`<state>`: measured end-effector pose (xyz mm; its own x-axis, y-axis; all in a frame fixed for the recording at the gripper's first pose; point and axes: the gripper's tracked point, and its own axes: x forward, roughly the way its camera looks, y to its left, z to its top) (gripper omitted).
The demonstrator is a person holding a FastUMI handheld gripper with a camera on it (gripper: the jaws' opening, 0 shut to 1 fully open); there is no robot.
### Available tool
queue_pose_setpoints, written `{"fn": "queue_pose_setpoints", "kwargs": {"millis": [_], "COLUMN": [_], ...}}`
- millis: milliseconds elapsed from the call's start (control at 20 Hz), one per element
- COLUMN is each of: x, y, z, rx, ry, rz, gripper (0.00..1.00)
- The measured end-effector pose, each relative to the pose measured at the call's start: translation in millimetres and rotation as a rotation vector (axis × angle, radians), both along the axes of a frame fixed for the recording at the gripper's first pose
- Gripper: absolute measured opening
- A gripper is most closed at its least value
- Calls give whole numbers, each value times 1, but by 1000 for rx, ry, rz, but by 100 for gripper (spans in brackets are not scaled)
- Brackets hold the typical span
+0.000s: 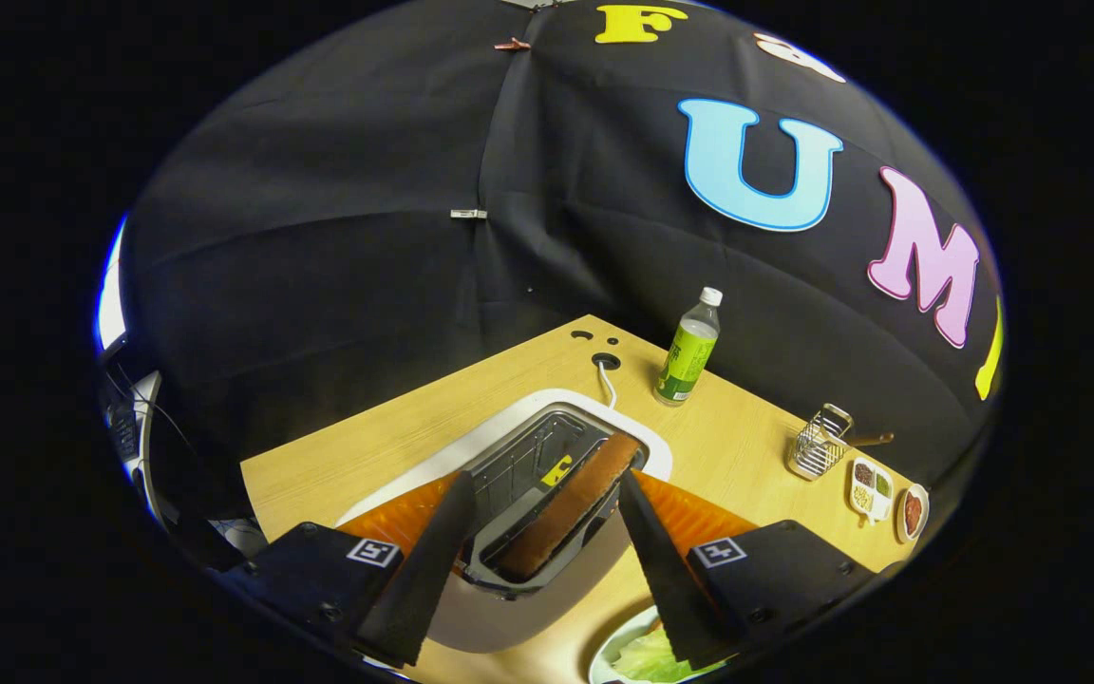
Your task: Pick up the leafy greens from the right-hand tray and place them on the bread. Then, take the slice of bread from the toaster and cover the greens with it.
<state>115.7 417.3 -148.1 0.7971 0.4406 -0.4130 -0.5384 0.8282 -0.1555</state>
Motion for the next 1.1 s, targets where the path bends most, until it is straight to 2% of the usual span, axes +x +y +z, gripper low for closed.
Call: {"fn": "queue_pose_setpoints", "kwargs": {"millis": [50,150,300,350,400,500,650,850,1100], "x": [1,3,5,2,2,2,0,-3,-6], "y": [0,1,-5,-3,-1,-5,-5,-7,-15], "z": [0,-2,-2,-3,-5,-4,-6,7,31], "rx": [2,10,15,28,40,49,91,97,149], "ry": [0,10,29,49,72,104,170,174,170], "rz": [-8,-14,-49,-52,-50,-56,-79,-33,-46], "gripper": [94,79,44,41,32,24,16,11,11]}}
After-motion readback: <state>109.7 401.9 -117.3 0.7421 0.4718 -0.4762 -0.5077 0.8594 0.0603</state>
